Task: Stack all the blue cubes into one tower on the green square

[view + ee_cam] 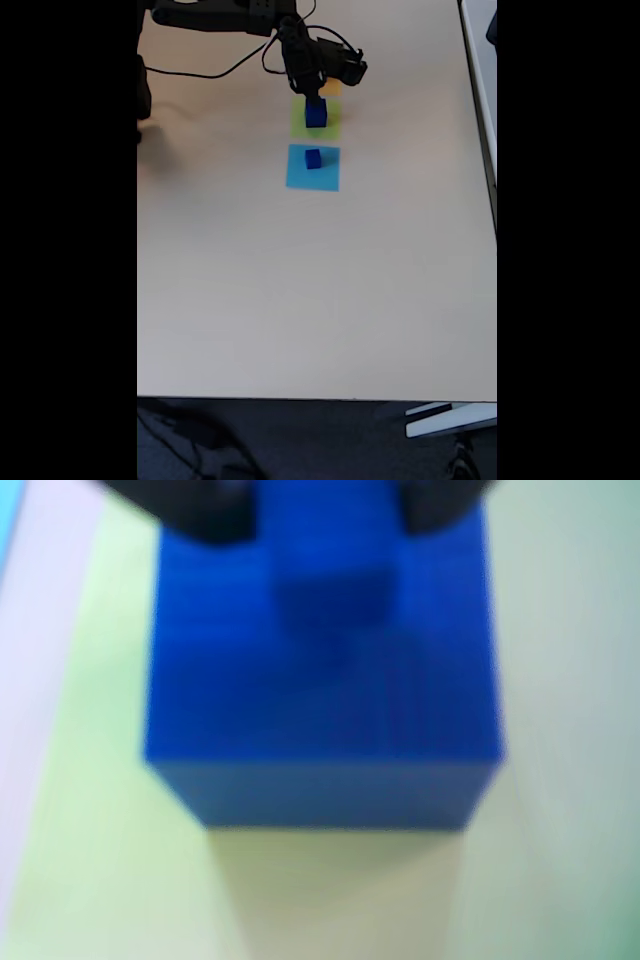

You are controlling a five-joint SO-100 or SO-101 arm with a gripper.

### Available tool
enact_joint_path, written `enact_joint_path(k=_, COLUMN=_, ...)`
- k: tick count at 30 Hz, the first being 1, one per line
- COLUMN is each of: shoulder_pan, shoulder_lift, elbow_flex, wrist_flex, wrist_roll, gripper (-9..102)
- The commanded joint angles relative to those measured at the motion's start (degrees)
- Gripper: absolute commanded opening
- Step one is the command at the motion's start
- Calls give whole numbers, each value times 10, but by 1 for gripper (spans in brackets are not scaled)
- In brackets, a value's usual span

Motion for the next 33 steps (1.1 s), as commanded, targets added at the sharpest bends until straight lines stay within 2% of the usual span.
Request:
enact_joint_path(k=1, shoulder_pan=5, shoulder_lift=53, elbow_flex=-4, wrist_flex=-11, wrist_roll=2, gripper=0)
enact_joint_path(k=33, shoulder_pan=4, shoulder_lift=54, elbow_flex=9, wrist_flex=-24, wrist_roll=-3, gripper=4)
